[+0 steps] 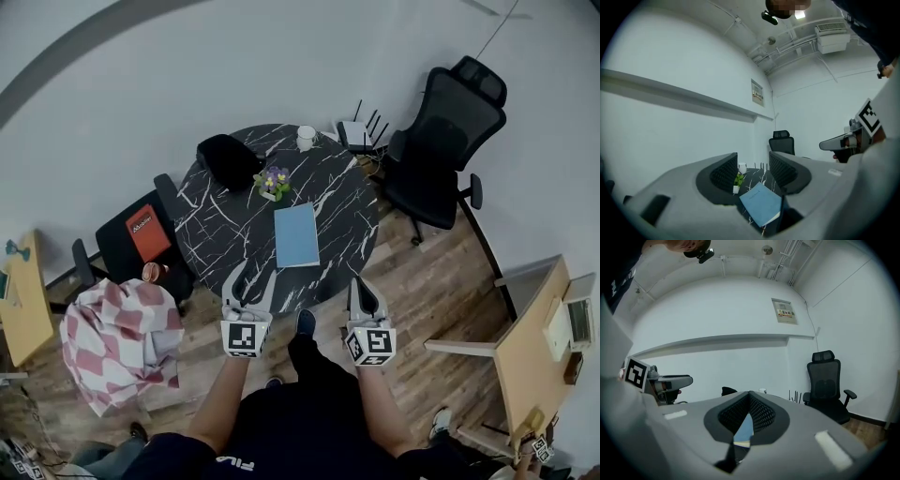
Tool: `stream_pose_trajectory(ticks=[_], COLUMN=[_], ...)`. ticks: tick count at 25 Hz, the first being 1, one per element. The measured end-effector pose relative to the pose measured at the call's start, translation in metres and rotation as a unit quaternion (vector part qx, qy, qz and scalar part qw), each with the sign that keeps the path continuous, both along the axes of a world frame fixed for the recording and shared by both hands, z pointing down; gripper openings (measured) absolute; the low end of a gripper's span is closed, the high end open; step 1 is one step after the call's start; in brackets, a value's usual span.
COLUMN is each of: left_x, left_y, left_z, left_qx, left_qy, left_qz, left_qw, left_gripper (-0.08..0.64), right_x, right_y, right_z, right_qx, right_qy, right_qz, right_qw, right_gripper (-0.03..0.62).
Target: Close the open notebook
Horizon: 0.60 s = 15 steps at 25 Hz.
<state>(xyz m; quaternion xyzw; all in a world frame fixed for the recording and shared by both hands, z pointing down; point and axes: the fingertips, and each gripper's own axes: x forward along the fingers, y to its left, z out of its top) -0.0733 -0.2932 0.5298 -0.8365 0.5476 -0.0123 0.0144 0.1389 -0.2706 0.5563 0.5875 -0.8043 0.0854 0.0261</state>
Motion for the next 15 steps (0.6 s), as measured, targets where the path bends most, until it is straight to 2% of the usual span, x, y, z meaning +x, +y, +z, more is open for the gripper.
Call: stream_pose_trajectory(ticks=[7,12,15], left_x=[-0.035,-0.052,-0.062], left_y=[0.017,0.037,0.051], left_z=[-0.007,-0.024,-0.019], left_qx=[0.012,0.019,0.010], left_qy=[0.011,0.005,0.007], left_qz=[-0.042,-0.047,-0.052], left_qw=[0.9990,0.9987,0.9986], left_gripper=[0.210,0.212,0.212], right_x=[-0.007,-0.011,-0.015], right_y=[0.003,0.007,0.010], right_z=[-0.003,-0.006,-0.006], right_qx=[0.004,0.008,0.009], right_qy=[0.004,0.012,0.011], right_qz=[-0.008,-0.014,-0.015], right_qw=[1.000,1.000,1.000], right_gripper=[0.012,0.011,0.012])
